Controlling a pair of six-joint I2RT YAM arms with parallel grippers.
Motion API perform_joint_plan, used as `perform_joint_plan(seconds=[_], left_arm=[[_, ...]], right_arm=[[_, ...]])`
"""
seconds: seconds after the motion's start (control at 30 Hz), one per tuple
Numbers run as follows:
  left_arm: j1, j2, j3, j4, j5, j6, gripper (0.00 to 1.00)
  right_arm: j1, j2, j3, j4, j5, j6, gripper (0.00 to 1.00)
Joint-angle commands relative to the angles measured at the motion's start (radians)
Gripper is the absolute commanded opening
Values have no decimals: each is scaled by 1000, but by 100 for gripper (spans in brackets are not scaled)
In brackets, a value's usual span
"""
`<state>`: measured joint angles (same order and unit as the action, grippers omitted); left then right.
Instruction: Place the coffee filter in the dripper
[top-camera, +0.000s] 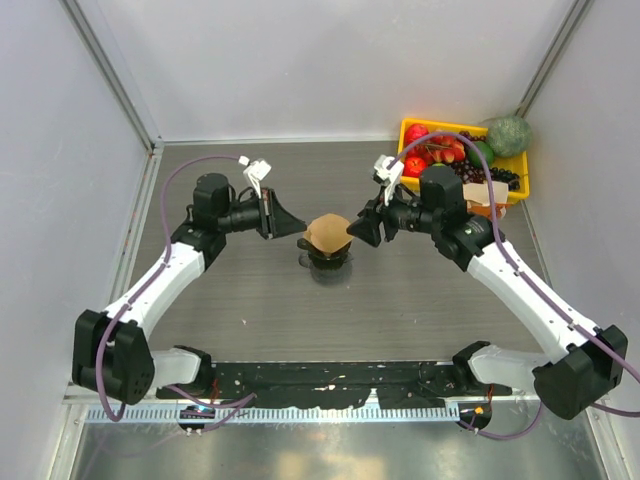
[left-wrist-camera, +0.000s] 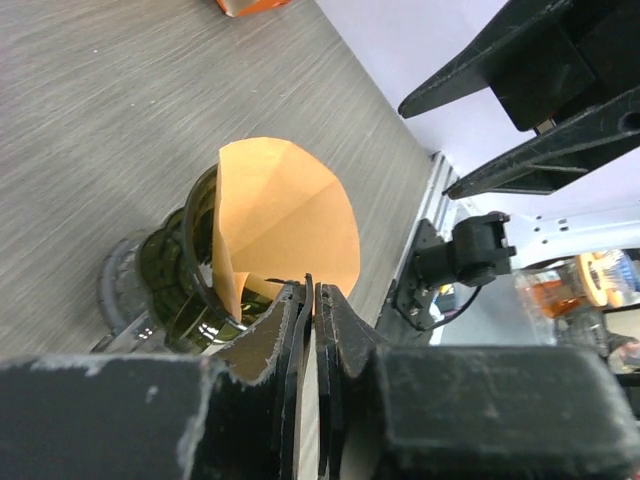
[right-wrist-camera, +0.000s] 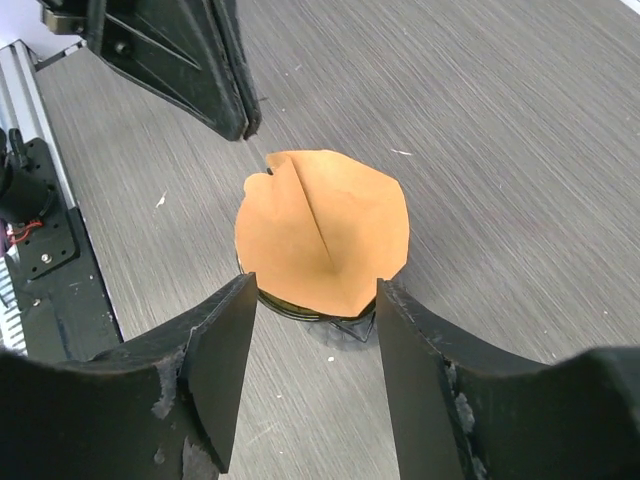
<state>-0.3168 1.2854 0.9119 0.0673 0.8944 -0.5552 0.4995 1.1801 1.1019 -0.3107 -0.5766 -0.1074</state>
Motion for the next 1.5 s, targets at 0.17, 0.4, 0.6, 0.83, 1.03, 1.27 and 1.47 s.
perform_joint_plan(seconds=[0.17, 0.4, 0.6, 0.83, 1.03, 1.27, 1.47], left_arm=[[5, 17, 18, -101, -52, 118, 12], [4, 68, 24, -84, -43, 100, 10], [4, 77, 22, -83, -34, 100, 9], [4, 46, 30, -77, -25, 87, 15], [4, 23, 35, -90, -45, 104, 27], [4, 12, 41, -100, -48, 107, 31], [5, -15, 42, -112, -46, 123, 46]], right_arm=[[1, 52, -54, 38, 66, 6, 54], [2, 104, -63, 65, 57, 8, 50], [-1, 122, -60, 67, 41, 11, 49], [1, 101, -47, 58, 38, 9, 49], [-1, 73, -37, 47, 50, 6, 60], [-4, 53, -33, 39, 49, 6, 62], [-18, 29, -14, 22, 35, 2, 69]])
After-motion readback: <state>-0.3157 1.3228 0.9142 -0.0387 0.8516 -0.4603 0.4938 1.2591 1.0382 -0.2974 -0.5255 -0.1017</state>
